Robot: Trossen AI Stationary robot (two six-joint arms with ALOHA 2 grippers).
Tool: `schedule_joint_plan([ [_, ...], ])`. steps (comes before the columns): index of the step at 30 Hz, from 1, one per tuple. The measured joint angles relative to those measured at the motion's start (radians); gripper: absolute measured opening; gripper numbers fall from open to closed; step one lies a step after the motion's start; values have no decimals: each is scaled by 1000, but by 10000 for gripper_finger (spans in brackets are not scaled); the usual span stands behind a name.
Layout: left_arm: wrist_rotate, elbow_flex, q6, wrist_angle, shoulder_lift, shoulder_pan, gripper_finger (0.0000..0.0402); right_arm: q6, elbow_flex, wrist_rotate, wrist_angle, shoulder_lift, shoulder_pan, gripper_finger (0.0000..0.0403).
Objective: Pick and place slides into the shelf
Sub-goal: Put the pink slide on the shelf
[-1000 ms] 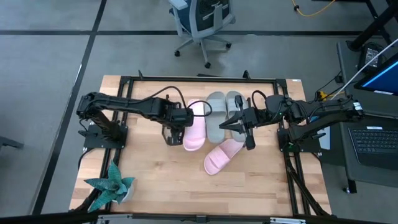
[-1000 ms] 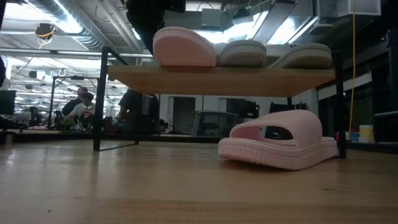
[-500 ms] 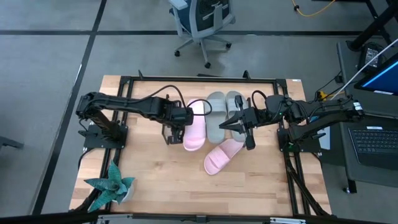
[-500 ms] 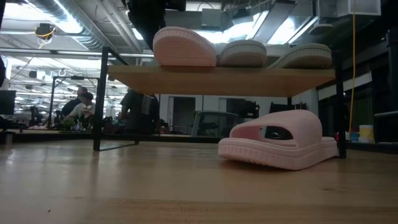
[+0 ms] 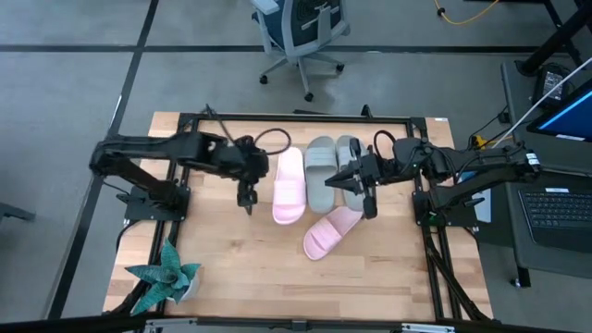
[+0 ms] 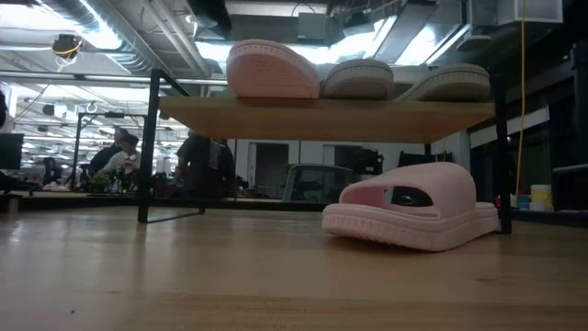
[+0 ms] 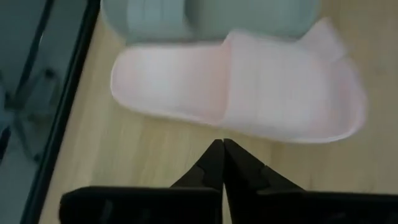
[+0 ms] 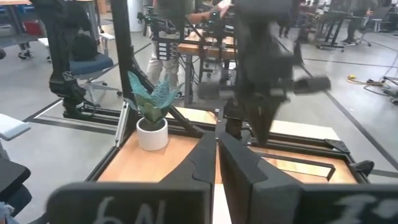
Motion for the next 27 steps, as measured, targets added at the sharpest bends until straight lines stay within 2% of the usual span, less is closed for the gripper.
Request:
schedule_joint_plan([
  [6,1,1,82,100,-96,-59,0,52,2,8,-44,-31,-5,23],
  [10,-2,1,110,134,-159,-97,0,98,44,36,-169,-88,14,15],
  [14,-45,1,105,146,-200,-127,0,76,51,170,-256,-136,102,6],
  [19,-40,-65,110,248,-237,-160,0,236,37,420,-385,-142,230,6],
  [27,-33,-300,29,503,-311,-222,0,533,-136,526,-317,-148,375,4],
])
